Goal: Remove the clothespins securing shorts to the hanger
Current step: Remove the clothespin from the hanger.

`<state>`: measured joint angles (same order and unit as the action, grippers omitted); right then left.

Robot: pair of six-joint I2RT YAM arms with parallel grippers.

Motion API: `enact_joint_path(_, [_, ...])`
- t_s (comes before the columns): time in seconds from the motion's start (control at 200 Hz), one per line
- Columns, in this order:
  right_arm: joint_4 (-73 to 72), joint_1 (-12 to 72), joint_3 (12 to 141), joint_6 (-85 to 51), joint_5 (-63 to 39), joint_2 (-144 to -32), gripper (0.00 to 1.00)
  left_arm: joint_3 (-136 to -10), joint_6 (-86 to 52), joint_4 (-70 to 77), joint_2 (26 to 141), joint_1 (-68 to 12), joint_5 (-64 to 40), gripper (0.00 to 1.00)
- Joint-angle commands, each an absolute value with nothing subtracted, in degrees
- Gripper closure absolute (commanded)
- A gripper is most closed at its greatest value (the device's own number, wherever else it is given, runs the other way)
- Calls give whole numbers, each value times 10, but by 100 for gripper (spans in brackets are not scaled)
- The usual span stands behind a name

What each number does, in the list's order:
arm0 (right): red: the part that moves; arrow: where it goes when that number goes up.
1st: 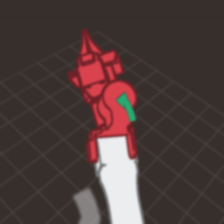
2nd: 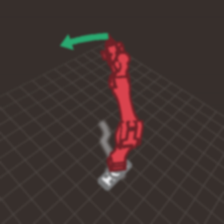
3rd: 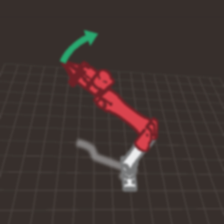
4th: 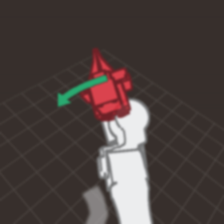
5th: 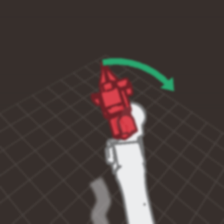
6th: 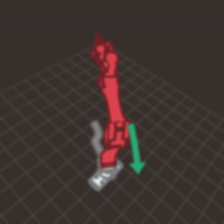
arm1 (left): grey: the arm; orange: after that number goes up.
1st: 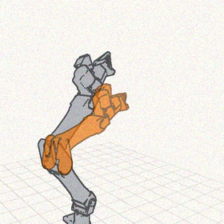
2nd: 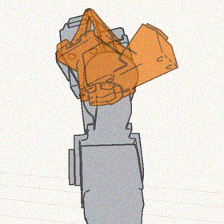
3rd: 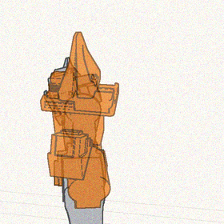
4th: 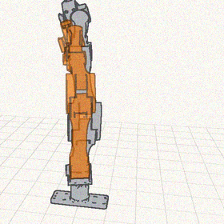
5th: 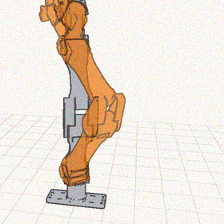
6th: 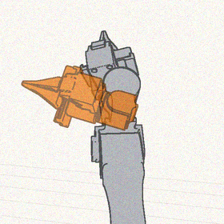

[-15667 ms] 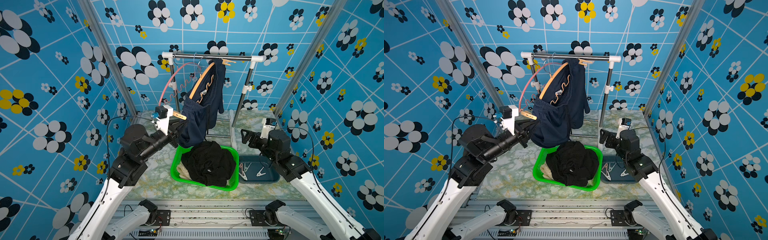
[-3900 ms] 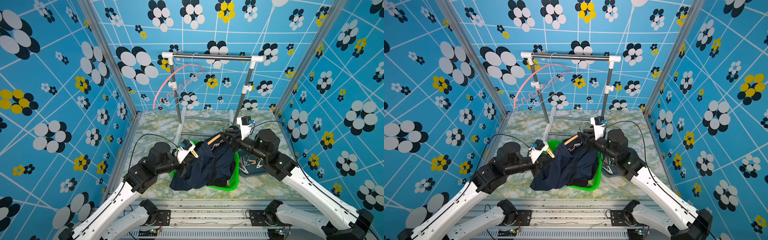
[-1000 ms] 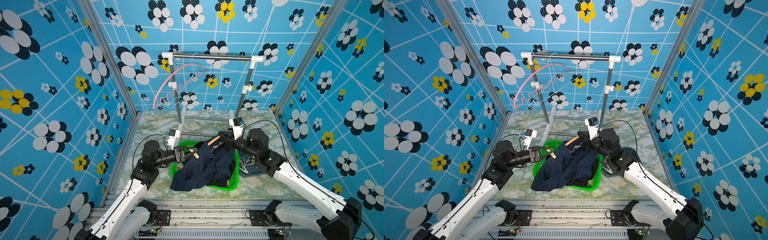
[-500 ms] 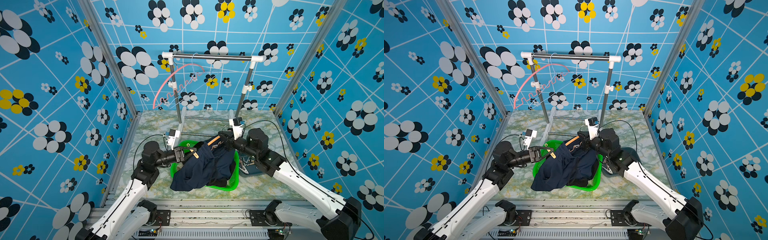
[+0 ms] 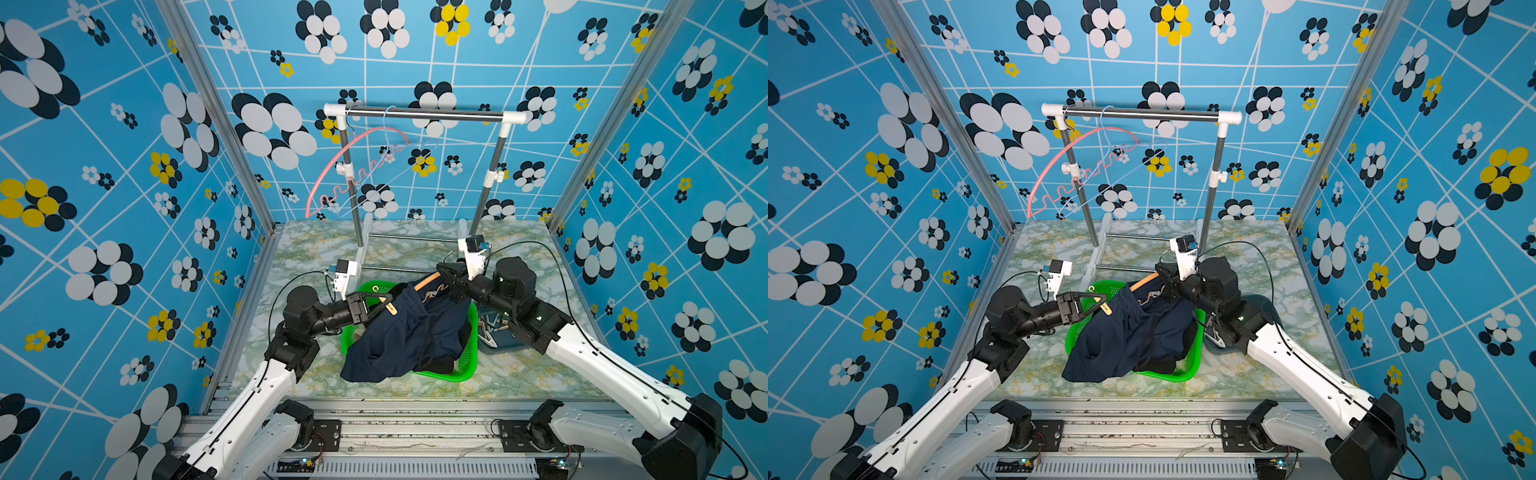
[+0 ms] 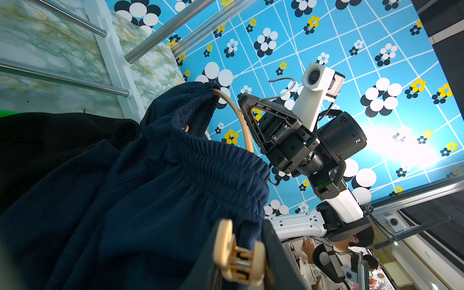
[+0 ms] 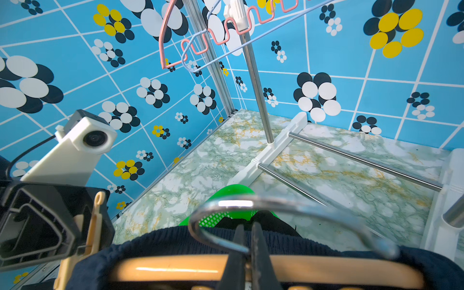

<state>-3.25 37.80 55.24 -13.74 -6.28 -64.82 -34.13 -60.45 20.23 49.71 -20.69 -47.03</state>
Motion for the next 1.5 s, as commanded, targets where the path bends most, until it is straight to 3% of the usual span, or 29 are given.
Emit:
enact_joint_path(0.0, [-62, 382, 549, -149, -75, -624, 100, -325, -629, 245, 494, -205, -441, 100])
enact_joint_path(1.18, [-22, 381, 548, -149, -52, -614, 100, -247, -672, 368, 423, -204, -247, 100])
enact_joint_path(1.494, [4, 382, 560, -168, -26, -611, 100, -262, -617, 301, 399, -204, -238, 100])
